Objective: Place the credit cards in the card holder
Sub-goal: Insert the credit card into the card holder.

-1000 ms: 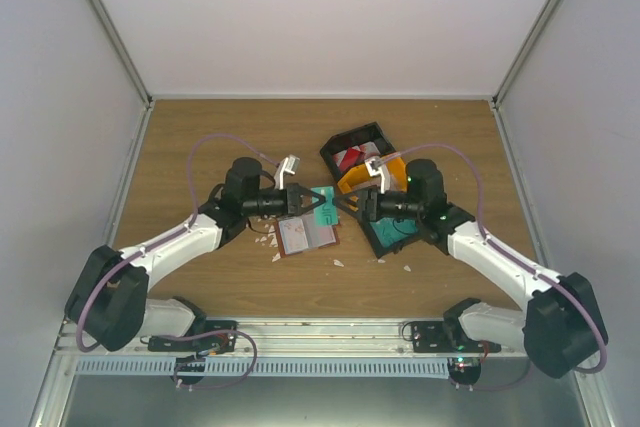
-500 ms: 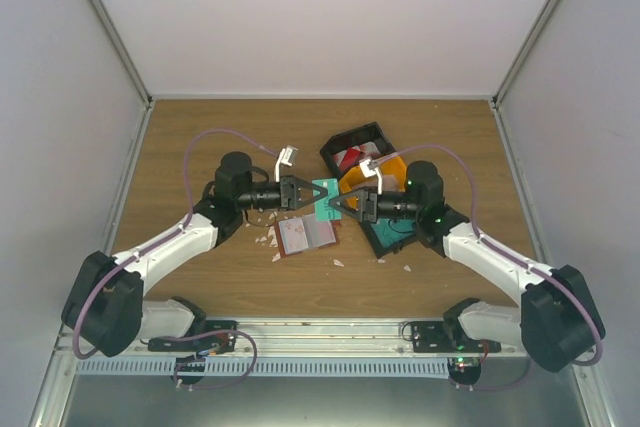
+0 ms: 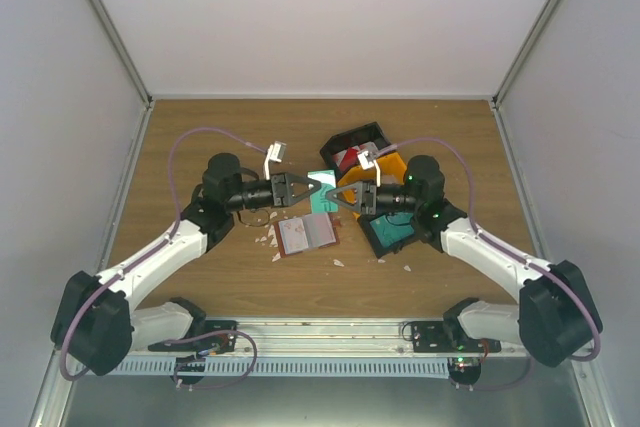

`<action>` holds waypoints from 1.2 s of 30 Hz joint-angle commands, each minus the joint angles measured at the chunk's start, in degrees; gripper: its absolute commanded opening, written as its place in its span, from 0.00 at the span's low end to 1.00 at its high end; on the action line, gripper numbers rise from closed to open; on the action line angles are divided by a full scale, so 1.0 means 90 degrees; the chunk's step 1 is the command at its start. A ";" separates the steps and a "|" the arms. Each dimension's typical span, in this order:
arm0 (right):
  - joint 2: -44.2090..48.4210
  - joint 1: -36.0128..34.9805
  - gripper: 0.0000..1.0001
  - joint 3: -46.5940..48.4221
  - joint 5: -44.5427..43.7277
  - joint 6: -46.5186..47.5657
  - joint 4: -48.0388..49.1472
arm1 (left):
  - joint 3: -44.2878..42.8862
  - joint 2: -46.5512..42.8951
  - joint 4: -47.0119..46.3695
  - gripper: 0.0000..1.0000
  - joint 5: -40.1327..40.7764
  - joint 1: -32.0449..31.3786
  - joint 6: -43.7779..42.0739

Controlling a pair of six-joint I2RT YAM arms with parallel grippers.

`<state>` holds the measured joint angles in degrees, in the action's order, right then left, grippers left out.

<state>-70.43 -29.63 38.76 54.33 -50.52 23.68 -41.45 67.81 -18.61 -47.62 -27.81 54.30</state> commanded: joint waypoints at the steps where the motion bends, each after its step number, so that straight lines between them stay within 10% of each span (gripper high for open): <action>1: -0.0215 -0.0028 0.00 0.0225 0.0064 -0.0273 0.0224 | 0.0214 -0.0249 -0.0143 0.22 -0.0046 0.0053 -0.0191; 11: -0.0315 -0.0033 0.01 0.0203 0.0110 -0.0473 0.0414 | 0.0506 -0.0393 -0.0104 0.00 -0.0016 0.0063 -0.0319; 14: -0.0355 -0.0028 0.15 0.0354 -0.0003 -0.0041 -0.0240 | 0.0526 -0.0438 0.0256 0.00 0.0226 0.0094 -0.0444; 20: -0.0460 -0.0052 0.43 0.0730 -0.1517 0.1371 -0.2422 | 0.0801 -0.0417 0.1626 0.00 0.1476 0.0342 -0.0722; 36: -0.2871 -0.1698 0.54 0.1994 -0.5894 0.2571 -0.5152 | 0.2030 0.0686 0.0300 0.00 0.2004 0.0365 0.0008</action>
<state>-93.34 -43.38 54.13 10.90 -29.50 -17.23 -23.33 70.48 -7.38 -29.26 -24.69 53.04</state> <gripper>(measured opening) 0.536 0.026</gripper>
